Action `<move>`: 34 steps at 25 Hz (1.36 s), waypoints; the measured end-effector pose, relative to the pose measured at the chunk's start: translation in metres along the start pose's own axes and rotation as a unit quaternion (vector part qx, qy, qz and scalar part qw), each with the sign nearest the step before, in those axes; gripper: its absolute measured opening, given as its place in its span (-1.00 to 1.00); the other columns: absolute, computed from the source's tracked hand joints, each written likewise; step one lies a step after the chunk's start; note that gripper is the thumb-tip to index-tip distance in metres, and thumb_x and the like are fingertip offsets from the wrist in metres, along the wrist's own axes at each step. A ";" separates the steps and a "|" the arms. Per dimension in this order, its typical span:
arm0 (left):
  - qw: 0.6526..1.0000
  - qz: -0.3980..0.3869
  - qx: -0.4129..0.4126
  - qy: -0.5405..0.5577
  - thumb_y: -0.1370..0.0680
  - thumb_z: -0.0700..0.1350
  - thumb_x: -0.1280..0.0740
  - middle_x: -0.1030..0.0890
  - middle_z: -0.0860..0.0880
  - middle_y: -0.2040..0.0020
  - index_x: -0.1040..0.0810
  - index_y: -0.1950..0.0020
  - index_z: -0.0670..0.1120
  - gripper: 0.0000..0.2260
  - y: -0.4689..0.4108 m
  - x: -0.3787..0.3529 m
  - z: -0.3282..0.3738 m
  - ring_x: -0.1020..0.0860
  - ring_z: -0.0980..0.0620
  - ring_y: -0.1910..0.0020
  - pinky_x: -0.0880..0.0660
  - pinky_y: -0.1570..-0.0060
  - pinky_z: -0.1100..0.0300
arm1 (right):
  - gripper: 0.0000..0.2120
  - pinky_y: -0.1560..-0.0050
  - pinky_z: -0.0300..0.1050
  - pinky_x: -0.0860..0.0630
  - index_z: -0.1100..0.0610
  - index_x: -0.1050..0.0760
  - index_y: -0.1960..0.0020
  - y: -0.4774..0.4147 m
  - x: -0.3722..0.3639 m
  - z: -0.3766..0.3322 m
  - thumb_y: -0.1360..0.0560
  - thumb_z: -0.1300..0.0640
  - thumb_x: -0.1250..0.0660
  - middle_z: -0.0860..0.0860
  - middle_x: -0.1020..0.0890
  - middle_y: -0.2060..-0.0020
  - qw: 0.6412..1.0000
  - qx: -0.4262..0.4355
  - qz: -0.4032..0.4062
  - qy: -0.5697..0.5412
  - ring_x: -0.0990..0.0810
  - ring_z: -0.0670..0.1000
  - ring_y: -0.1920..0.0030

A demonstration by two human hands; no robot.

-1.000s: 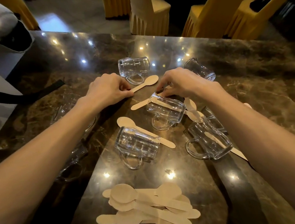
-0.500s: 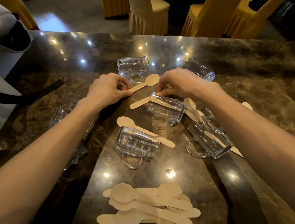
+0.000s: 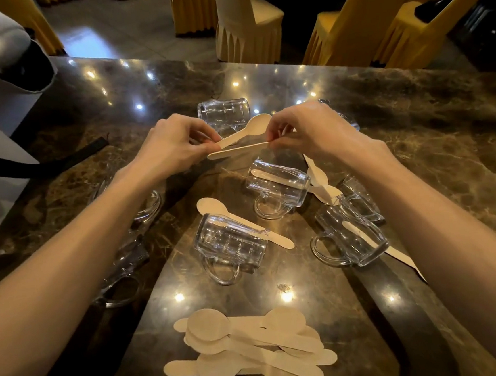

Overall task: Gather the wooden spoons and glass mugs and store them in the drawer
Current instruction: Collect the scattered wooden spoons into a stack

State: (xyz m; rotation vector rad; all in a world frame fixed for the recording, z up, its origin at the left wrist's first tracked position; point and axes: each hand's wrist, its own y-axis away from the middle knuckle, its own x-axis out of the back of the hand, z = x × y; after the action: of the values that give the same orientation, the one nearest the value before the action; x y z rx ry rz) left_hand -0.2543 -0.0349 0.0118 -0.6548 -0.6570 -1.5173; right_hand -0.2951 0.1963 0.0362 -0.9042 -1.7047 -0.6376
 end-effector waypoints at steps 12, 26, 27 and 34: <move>0.996 -0.056 -0.044 0.044 -0.41 0.04 -0.43 -0.66 0.15 0.16 -0.65 0.04 0.14 -0.85 0.045 0.030 0.030 -0.59 0.28 0.20 -0.42 0.34 0.40 | -0.91 0.09 -0.12 -0.48 -0.03 -0.57 0.06 0.056 0.025 -0.044 -0.44 0.03 -0.39 -0.18 -0.57 0.19 0.998 0.055 0.039 -0.008 -0.51 -0.11 0.15; 0.986 -0.121 -0.062 0.093 -0.27 0.17 -0.39 -0.68 0.18 0.20 -0.64 0.10 0.26 -0.77 0.121 0.039 0.037 -0.62 0.19 0.22 -0.56 0.20 0.32 | -0.92 0.17 0.00 -0.57 -0.06 -0.57 0.04 0.139 0.011 -0.080 -0.47 0.02 -0.36 -0.17 -0.62 0.12 0.995 0.088 0.025 -0.038 -0.58 -0.07 0.12; 0.986 -0.124 -0.060 0.094 -0.26 0.17 -0.39 -0.67 0.20 0.19 -0.64 0.10 0.27 -0.77 0.126 0.038 0.036 -0.61 0.20 0.21 -0.54 0.19 0.34 | -0.91 0.16 -0.02 -0.58 -0.05 -0.58 0.04 0.144 0.009 -0.084 -0.47 0.03 -0.34 -0.15 -0.63 0.13 0.995 0.088 0.016 -0.035 -0.59 -0.07 0.12; 0.979 -0.164 -0.043 0.109 -0.25 0.18 -0.38 -0.67 0.15 0.25 -0.64 0.08 0.27 -0.75 0.162 0.022 0.024 -0.61 0.16 0.23 -0.53 0.19 0.30 | -0.93 0.27 -0.08 -0.58 -0.02 -0.62 0.14 0.179 -0.010 -0.102 -0.44 0.07 -0.35 -0.13 -0.65 0.24 0.996 0.083 0.005 -0.020 -0.62 -0.04 0.24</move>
State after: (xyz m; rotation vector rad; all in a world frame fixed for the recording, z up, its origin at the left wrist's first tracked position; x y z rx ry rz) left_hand -0.0929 -0.0387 0.0471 -0.4488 -0.5517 -1.9027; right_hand -0.0903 0.2169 0.0538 -0.8118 -1.7599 -0.4674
